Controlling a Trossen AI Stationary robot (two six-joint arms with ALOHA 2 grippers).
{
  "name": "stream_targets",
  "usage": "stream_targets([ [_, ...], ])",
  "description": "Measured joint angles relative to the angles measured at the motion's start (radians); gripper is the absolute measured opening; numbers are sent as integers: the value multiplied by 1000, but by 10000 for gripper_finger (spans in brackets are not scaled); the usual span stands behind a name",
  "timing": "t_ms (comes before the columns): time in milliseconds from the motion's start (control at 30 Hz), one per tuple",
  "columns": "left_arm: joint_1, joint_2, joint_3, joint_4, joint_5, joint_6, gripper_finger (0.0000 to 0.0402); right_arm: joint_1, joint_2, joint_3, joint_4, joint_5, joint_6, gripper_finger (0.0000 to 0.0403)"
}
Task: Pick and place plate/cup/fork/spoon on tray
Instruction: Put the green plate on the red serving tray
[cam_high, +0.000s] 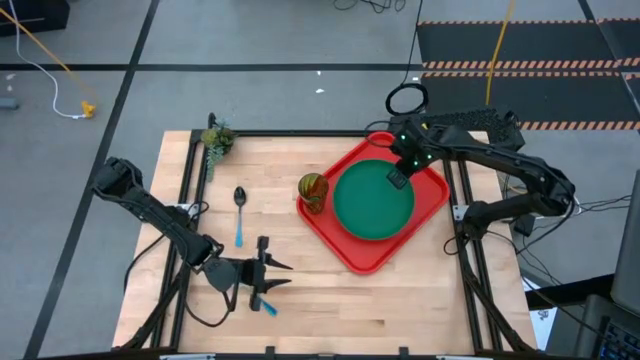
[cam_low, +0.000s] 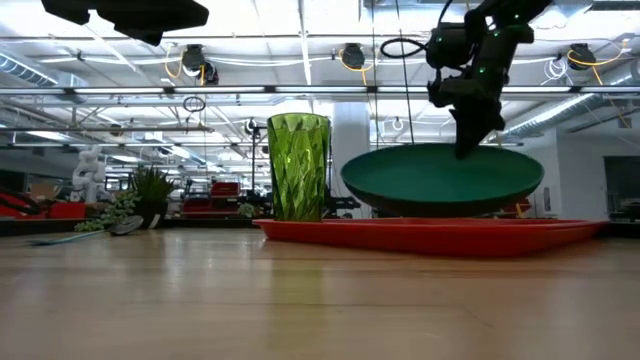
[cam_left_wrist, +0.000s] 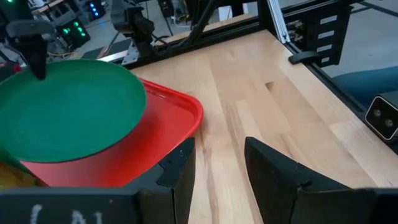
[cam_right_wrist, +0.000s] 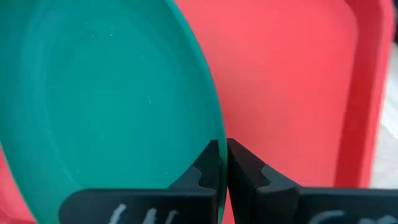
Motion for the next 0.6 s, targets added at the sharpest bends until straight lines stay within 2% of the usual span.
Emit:
stream_targets([
  [600, 0, 0, 0, 24, 0, 1, 143, -7, 117, -17, 81, -2, -38, 2],
])
